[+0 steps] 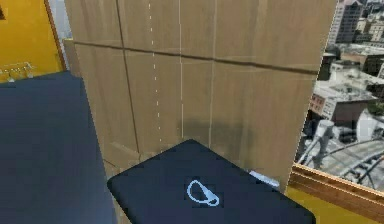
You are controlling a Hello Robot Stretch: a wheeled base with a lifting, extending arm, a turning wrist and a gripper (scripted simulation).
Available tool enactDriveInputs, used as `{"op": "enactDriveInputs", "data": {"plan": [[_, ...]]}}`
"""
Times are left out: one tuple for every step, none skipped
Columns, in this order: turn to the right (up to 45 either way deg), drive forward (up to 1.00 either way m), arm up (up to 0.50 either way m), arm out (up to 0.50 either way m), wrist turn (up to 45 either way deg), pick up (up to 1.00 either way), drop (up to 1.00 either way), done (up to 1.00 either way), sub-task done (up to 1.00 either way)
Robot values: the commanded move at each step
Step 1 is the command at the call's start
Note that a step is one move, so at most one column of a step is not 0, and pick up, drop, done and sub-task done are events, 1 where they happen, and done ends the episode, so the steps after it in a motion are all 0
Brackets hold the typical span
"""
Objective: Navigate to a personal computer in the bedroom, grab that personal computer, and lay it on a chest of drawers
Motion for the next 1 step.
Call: {"op": "enactDriveInputs", "data": {"plan": [[-9.0,0.0,0.0,0.0,0.0,0.0,0.0,0.0,0.0]]}}
